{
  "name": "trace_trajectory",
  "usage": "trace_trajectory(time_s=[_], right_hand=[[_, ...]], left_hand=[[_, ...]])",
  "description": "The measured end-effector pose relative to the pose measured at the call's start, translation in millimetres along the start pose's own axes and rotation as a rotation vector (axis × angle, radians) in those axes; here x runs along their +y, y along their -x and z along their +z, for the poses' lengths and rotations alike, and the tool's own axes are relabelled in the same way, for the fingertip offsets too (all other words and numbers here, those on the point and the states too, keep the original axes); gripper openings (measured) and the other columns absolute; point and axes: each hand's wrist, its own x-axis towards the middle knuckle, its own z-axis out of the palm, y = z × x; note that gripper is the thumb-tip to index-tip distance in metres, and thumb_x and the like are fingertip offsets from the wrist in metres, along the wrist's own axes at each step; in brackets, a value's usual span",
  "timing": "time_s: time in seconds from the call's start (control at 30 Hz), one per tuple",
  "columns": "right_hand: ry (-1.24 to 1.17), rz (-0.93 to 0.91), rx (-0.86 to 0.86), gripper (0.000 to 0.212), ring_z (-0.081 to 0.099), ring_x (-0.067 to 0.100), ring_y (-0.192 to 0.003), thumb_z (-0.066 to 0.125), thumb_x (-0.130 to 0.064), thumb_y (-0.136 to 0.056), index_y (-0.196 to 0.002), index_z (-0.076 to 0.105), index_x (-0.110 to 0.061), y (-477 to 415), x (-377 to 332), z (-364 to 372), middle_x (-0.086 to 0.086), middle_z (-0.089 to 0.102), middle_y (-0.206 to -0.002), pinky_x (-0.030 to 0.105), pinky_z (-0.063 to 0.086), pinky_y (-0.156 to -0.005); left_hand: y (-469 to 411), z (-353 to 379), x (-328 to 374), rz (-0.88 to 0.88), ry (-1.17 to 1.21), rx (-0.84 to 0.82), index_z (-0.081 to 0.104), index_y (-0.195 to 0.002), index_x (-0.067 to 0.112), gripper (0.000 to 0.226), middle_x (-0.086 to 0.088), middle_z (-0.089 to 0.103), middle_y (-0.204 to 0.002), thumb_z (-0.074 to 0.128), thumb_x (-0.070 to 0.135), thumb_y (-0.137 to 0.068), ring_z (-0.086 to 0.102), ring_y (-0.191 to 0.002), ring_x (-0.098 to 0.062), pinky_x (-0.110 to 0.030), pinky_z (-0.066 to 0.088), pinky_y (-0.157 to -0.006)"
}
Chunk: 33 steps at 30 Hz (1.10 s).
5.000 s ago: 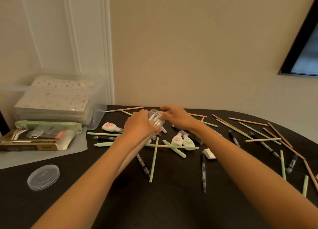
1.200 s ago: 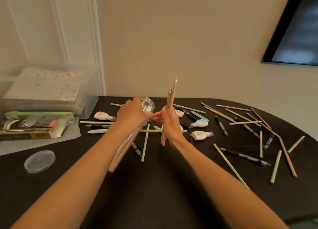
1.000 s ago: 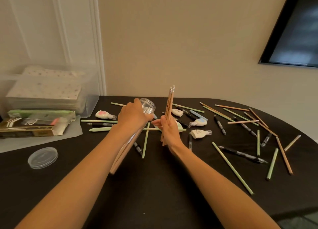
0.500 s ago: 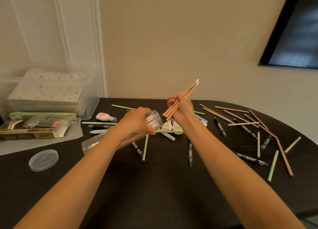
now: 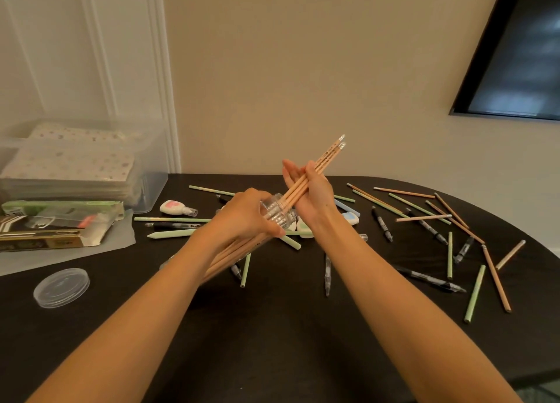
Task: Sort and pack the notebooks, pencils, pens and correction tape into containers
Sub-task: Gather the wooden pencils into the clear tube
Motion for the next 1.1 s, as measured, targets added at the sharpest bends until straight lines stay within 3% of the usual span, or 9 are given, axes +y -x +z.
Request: trace_trajectory(time_s=[0.17, 0.33, 0.47, 0.53, 0.6, 0.67, 0.8, 1.0, 1.1], right_hand=[[0.041, -0.028, -0.066, 0.026, 0.066, 0.025, -0.094, 0.035, -0.018, -0.101, -0.082, 0.048, -0.007, 2, -6, -7, 0.019, 0.066, -0.098, 0.038, 0.045, -0.100], [0.049, -0.004, -0.122, 0.029, 0.066, 0.025, -0.097, 0.033, -0.018, -0.102, -0.080, 0.047, -0.008, 1, -10, -13, 0.019, 0.066, -0.105, 0.036, 0.046, -0.097], [0.122, 0.063, -0.135, 0.019, 0.069, 0.022, -0.093, 0.034, -0.017, -0.102, -0.098, 0.048, -0.006, -2, -11, -13, 0.020, 0.066, -0.108, 0.034, 0.048, -0.095], [0.202, 0.081, -0.123, 0.017, 0.065, 0.023, -0.105, 0.033, -0.017, -0.102, -0.111, 0.043, -0.007, -4, -12, -15, 0.020, 0.063, -0.117, 0.035, 0.044, -0.100], [0.361, 0.095, -0.146, 0.014, 0.053, 0.023, -0.123, 0.034, -0.019, -0.102, -0.105, 0.044, -0.010, -7, -13, -18, 0.017, 0.061, -0.123, 0.038, 0.033, -0.108], [0.535, 0.106, -0.165, 0.009, 0.050, 0.022, -0.124, 0.039, -0.020, -0.100, -0.100, 0.046, -0.014, -7, -14, -22, 0.010, 0.063, -0.117, 0.043, 0.027, -0.113], [0.829, 0.131, -0.216, 0.019, 0.056, 0.012, -0.097, 0.047, -0.026, -0.097, -0.089, 0.059, -0.013, 6, -17, -24, -0.001, 0.064, -0.087, 0.040, 0.030, -0.111], [0.519, 0.025, -0.120, 0.027, 0.059, 0.023, -0.106, 0.040, -0.032, -0.099, -0.112, 0.044, -0.009, 8, -35, -29, 0.016, 0.060, -0.121, 0.040, 0.047, -0.091], [0.462, 0.010, -0.084, 0.019, 0.065, 0.022, -0.094, 0.035, -0.027, -0.102, -0.114, 0.042, -0.014, 7, -45, -32, 0.017, 0.063, -0.117, 0.039, 0.051, -0.083]], left_hand=[[-4, 4, 3, -0.012, -0.009, 0.006, 0.055, -0.120, 0.020, 0.052, 0.002, 0.057, -0.105, 0.075, 0.031, -0.073, 0.052, -0.094, -0.014, -0.031, 0.042, -0.082], [-8, 8, 6, -0.014, -0.001, 0.011, 0.056, -0.118, 0.017, 0.051, 0.004, 0.054, -0.098, 0.075, 0.033, -0.074, 0.051, -0.091, -0.013, -0.029, 0.040, -0.078], [-7, 7, 13, 0.048, -0.011, -0.053, 0.057, -0.118, 0.019, 0.049, 0.001, 0.058, -0.103, 0.074, 0.034, -0.074, 0.054, -0.094, -0.014, -0.028, 0.042, -0.080], [-7, 5, 15, 0.061, -0.010, -0.063, 0.058, -0.118, 0.019, 0.048, 0.002, 0.058, -0.102, 0.074, 0.034, -0.074, 0.053, -0.093, -0.013, -0.027, 0.040, -0.079], [-7, 5, 16, 0.050, -0.008, -0.041, 0.058, -0.118, 0.018, 0.050, 0.003, 0.056, -0.101, 0.075, 0.034, -0.074, 0.052, -0.092, -0.012, -0.027, 0.039, -0.078], [-7, 5, 17, 0.018, 0.003, 0.008, 0.058, -0.119, 0.015, 0.050, 0.002, 0.055, -0.098, 0.074, 0.033, -0.075, 0.052, -0.090, -0.013, -0.027, 0.040, -0.076], [-11, 5, 20, -0.078, 0.071, 0.144, 0.060, -0.113, 0.012, 0.047, -0.005, 0.061, -0.100, 0.074, 0.035, -0.075, 0.055, -0.086, -0.016, -0.028, 0.043, -0.074], [-14, 7, 34, -0.096, 0.022, 0.160, 0.062, -0.101, 0.010, 0.042, -0.005, 0.061, -0.094, 0.076, 0.038, -0.072, 0.056, -0.085, -0.019, -0.031, 0.045, -0.076], [-15, 9, 41, -0.094, 0.004, 0.162, 0.059, -0.102, 0.010, 0.042, -0.003, 0.056, -0.090, 0.075, 0.037, -0.073, 0.054, -0.084, -0.018, -0.029, 0.043, -0.073]])
